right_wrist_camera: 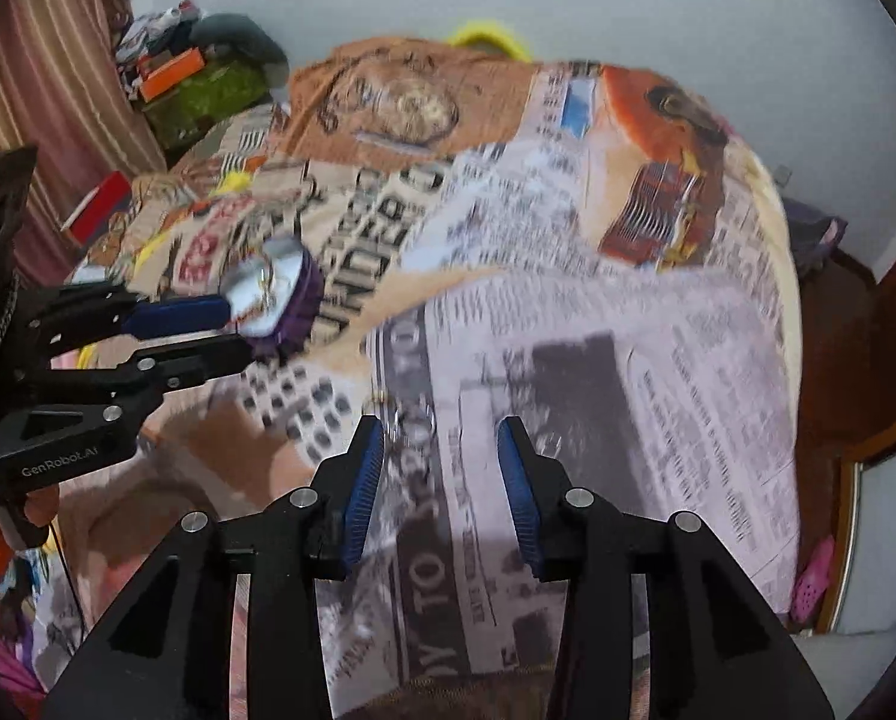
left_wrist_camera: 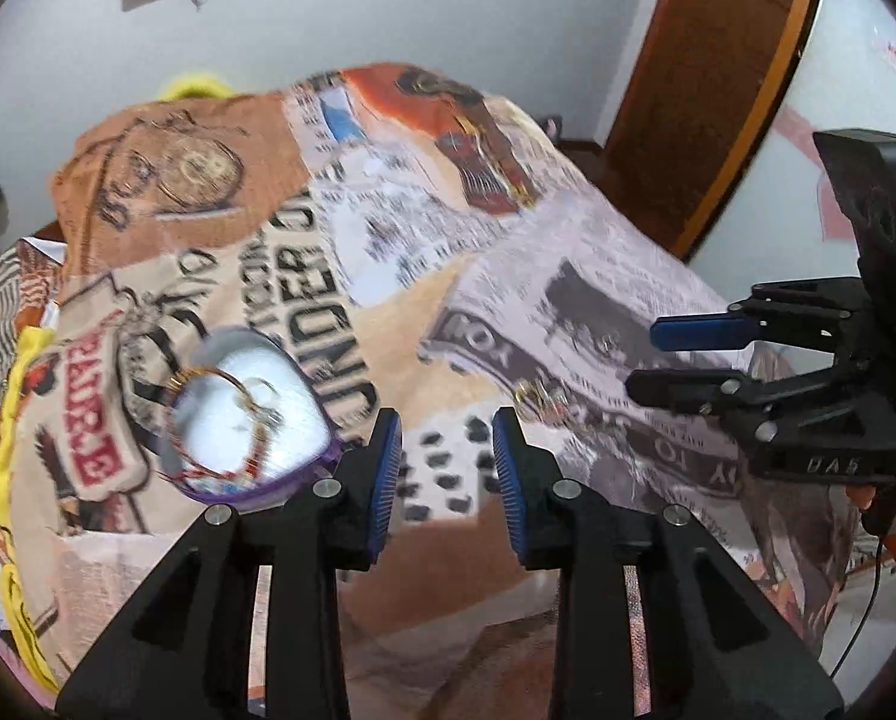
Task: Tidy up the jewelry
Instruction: 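Move the left gripper to a gold ring while the right moves to a silver ring, then grasp a gold ring with the left gripper while the right grasps a silver ring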
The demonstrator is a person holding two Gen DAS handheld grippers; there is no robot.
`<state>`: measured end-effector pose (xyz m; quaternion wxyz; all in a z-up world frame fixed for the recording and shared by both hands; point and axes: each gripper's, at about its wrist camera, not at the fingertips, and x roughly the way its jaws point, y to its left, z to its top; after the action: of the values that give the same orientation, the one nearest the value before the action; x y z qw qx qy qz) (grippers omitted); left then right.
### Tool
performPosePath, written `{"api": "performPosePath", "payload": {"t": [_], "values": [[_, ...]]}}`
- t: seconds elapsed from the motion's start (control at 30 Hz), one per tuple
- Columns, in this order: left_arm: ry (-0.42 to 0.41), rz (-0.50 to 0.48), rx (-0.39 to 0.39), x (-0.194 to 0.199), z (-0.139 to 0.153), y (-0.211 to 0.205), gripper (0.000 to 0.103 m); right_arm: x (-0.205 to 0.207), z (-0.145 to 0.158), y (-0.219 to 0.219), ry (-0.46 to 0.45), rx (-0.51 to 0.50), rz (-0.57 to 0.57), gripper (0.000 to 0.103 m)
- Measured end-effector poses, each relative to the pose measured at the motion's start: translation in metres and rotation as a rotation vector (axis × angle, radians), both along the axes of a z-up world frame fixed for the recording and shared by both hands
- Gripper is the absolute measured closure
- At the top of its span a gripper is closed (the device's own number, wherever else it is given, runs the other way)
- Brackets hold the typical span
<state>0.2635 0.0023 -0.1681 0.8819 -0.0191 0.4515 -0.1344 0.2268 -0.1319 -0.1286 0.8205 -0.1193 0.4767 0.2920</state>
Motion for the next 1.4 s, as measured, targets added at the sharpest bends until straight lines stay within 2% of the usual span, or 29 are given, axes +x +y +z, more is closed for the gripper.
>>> {"api": "performPosePath", "payload": {"t": [0.23,0.33,0.4,0.47,0.53,0.87,1.13,1.17,1.3,1.4], "values": [[0.057,-0.036,0.030,-0.003,-0.025,-0.013,0.072,-0.001,-0.034,0.008,0.065,-0.012,0.051,0.067],[0.061,-0.040,0.024,-0.005,-0.027,-0.013,0.072,0.001,-0.041,0.011,0.059,0.000,0.060,0.067],[0.065,-0.045,0.014,-0.005,-0.027,-0.014,0.072,0.002,-0.041,0.010,0.058,0.011,0.063,0.067],[0.070,-0.053,0.003,-0.004,-0.027,-0.016,0.072,0.002,-0.042,0.008,0.053,0.022,0.062,0.072],[0.076,-0.062,-0.008,-0.002,-0.027,-0.019,0.072,0.003,-0.044,0.008,0.056,0.028,0.061,0.083],[0.112,-0.170,-0.052,0.006,-0.029,-0.055,0.074,0.001,-0.037,-0.017,0.025,0.038,0.006,0.083],[0.118,-0.127,-0.041,0.030,-0.034,-0.062,0.076,0.001,-0.034,-0.039,0.005,0.026,-0.033,0.083],[0.116,-0.123,-0.037,0.032,-0.035,-0.063,0.076,0.001,-0.033,-0.041,0.003,0.026,-0.033,0.083],[0.102,-0.110,-0.003,0.036,-0.038,-0.065,0.091,0.001,-0.030,-0.043,-0.003,0.037,-0.032,0.083],[0.097,-0.102,-0.011,0.037,-0.037,-0.062,0.093,0.002,-0.027,-0.042,-0.007,0.045,-0.034,0.083]]}}
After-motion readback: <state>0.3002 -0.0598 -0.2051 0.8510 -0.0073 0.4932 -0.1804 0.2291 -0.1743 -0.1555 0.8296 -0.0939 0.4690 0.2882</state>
